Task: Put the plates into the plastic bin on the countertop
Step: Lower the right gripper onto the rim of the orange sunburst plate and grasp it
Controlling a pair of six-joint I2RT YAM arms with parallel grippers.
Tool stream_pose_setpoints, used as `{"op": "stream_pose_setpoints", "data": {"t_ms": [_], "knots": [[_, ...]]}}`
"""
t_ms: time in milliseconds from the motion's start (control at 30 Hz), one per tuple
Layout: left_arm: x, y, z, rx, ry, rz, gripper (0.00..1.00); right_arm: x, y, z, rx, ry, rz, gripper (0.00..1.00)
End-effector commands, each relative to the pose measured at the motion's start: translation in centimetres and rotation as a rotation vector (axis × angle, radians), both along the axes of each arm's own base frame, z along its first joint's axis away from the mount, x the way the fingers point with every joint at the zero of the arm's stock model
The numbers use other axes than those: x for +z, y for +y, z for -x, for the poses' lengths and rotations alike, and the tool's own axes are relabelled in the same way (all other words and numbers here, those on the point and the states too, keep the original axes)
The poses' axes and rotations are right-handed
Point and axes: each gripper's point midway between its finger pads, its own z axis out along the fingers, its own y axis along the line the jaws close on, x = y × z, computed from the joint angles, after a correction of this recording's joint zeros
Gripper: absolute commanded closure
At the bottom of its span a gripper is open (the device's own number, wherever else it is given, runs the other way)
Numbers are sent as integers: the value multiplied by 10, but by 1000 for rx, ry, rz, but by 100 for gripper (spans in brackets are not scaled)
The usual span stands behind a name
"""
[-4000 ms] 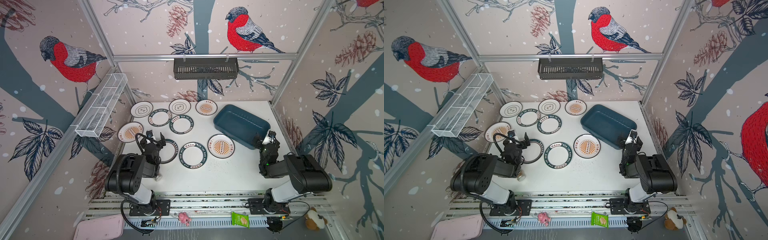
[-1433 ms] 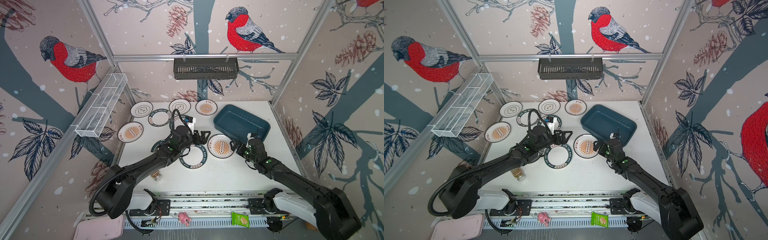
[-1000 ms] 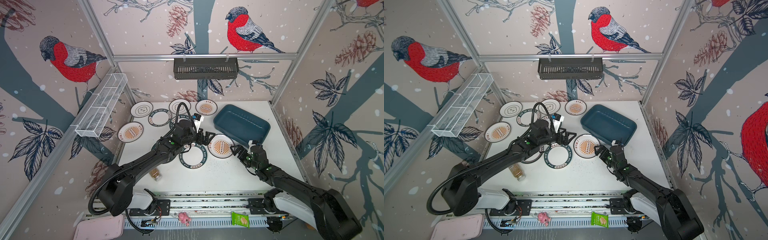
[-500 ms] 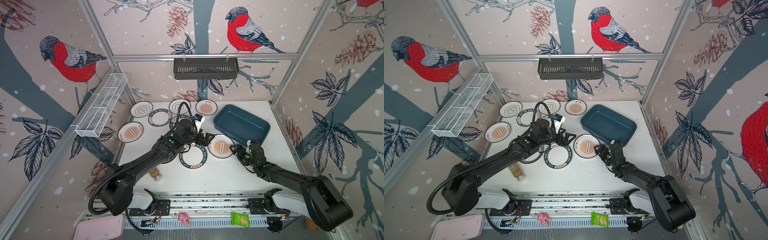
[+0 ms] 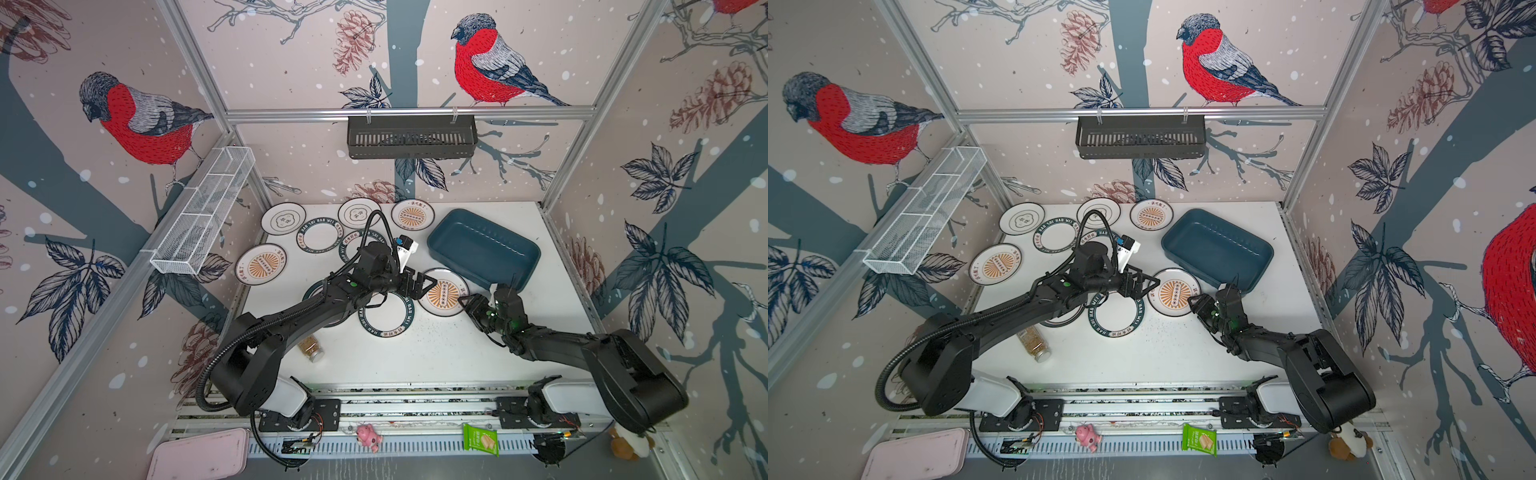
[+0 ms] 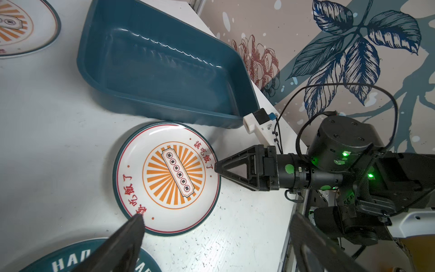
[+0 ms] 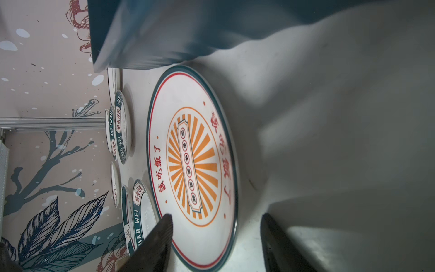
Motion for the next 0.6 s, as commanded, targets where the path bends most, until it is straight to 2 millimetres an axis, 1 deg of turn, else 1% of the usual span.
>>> {"op": "stream_pose_setpoints", "data": {"t_ms": [0, 200, 467, 567], "knots": [[4, -8, 6, -37, 3, 26, 4, 9, 6, -7, 1, -34, -42, 46], [7, -7, 6, -24, -19, 11, 4, 2, 8, -6, 5, -6, -42, 57], [6, -8, 7, -30, -13, 7, 4, -5, 14, -8, 19, 20, -37, 79], [5, -7, 6, -26, -13, 0, 4, -6, 16, -8, 14, 22, -50, 86]]}}
